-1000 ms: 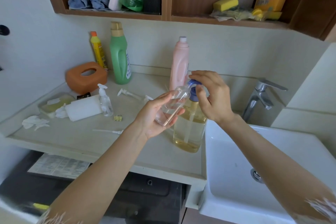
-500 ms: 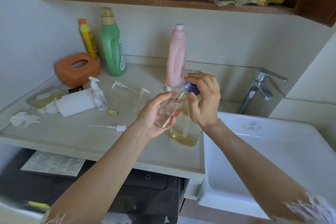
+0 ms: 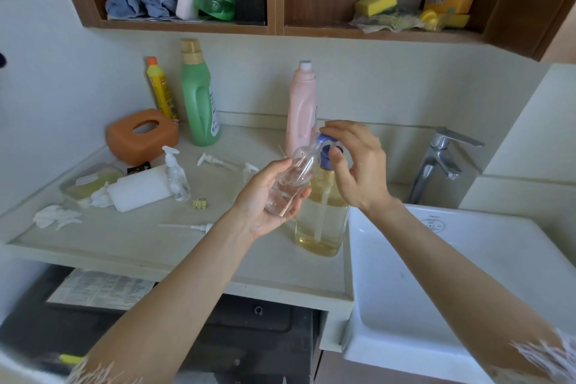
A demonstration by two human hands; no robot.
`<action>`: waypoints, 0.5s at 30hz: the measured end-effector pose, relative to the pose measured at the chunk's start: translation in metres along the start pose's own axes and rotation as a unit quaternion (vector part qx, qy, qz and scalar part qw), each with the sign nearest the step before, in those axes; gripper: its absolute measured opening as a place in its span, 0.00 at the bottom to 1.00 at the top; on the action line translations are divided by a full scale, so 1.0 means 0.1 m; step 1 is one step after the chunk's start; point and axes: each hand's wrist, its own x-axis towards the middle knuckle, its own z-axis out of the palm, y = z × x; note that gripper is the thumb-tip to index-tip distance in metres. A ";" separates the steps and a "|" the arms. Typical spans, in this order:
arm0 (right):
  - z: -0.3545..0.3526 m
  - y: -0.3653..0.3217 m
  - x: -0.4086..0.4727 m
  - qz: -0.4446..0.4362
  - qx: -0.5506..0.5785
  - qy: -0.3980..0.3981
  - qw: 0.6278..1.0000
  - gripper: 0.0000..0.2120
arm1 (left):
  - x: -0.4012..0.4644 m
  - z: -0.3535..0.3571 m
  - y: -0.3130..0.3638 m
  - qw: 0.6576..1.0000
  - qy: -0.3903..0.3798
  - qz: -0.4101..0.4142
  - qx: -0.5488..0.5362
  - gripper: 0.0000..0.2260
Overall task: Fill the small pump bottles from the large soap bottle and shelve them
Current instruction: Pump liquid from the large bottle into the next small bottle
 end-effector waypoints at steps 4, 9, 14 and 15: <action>0.09 0.04 -0.11 -0.011 0.011 0.001 1.000 0.20 | 0.01 0.01 -0.01 1.000 -0.004 0.004 -0.002 0.10; 0.26 0.01 -0.22 -0.018 0.013 0.052 0.998 0.21 | 0.06 0.00 -0.02 1.000 -0.019 0.007 0.012 0.09; 0.33 0.01 -0.22 0.008 -0.022 0.076 0.997 0.19 | 0.10 -0.05 -0.06 1.000 -0.007 -0.008 0.020 0.09; 0.33 0.00 -0.22 0.018 -0.033 0.072 0.997 0.19 | 0.10 -0.06 -0.07 1.000 -0.004 -0.011 0.022 0.09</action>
